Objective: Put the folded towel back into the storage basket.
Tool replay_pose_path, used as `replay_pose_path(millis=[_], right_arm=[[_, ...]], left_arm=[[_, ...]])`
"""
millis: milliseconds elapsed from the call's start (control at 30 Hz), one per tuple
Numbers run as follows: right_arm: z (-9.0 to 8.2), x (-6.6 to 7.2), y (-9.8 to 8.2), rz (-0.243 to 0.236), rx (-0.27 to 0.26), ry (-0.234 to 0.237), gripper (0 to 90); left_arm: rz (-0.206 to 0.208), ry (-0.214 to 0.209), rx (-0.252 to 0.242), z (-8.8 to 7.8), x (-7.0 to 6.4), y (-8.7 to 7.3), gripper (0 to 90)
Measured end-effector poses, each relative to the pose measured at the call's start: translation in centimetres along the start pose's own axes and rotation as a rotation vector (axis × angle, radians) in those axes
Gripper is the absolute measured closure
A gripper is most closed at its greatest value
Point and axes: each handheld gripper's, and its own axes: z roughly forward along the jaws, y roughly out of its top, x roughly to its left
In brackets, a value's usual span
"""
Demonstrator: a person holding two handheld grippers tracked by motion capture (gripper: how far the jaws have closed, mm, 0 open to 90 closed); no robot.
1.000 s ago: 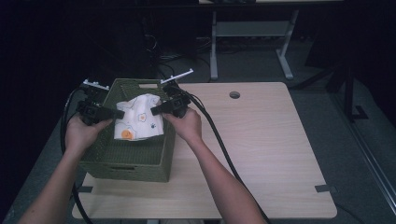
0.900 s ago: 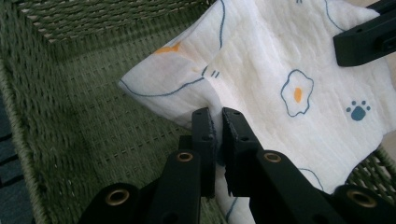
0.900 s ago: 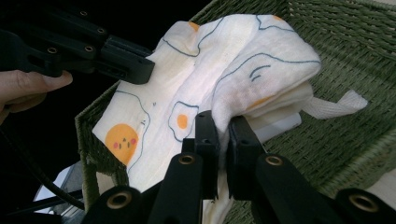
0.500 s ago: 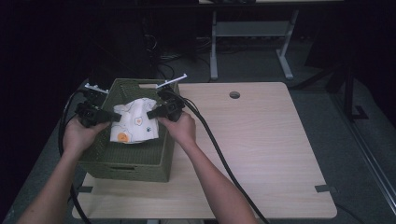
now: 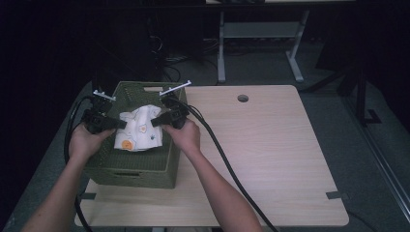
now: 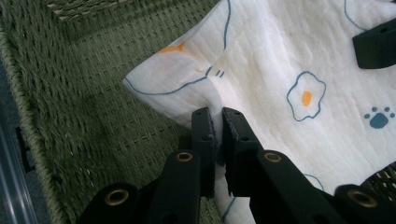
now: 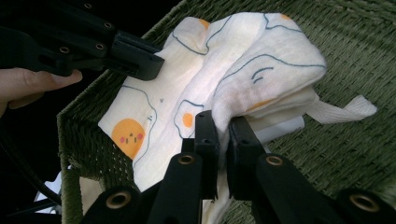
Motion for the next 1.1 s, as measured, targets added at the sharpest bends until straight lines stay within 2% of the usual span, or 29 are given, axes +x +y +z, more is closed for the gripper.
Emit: replay_pose_path(millis=[267,300,333,367,400,433,533,667,833,1100], right_arm=[[0.6,-0.1,-0.3,0.005,0.003,0.001,83.4],[0.7,-0.1,-0.3,0.002,0.008,-0.007,79.9],[0.8,-0.1,-0.3,-0.005,0.009,-0.029,71.7],[1.0,-0.1,-0.3,-0.010,0.007,-0.070,61.1],[1.0,-0.4,-0.4,0.005,0.008,-0.094,59.2],[1.0,-0.4,-0.4,0.005,0.008,-0.094,59.2],[0.5,-0.7,-0.6,0.000,-0.005,-0.095,61.5],[-0.1,-0.7,-0.6,0.011,-0.018,-0.080,62.9],[-0.5,-0.7,-0.7,0.012,-0.022,-0.072,63.7],[-1.4,-1.2,-0.9,0.022,-0.031,-0.052,63.4]], left_arm=[[0.010,0.015,0.016,0.6,0.3,0.0,84.5],[0.012,0.028,0.021,0.8,0.4,0.0,83.8],[0.017,0.064,0.040,1.1,0.5,0.0,80.6],[0.008,0.098,0.063,1.4,0.9,-0.1,71.7],[-0.016,0.092,0.070,1.6,1.3,-0.2,69.2],[-0.030,0.085,0.074,1.7,1.6,-0.3,69.2],[-0.027,0.091,0.076,1.7,1.7,-0.4,69.3],[-0.015,0.084,0.061,1.5,1.1,-0.2,69.5],[0.014,0.083,0.066,1.6,0.4,0.0,69.7],[0.011,0.080,0.048,1.1,-0.1,0.0,69.6]])
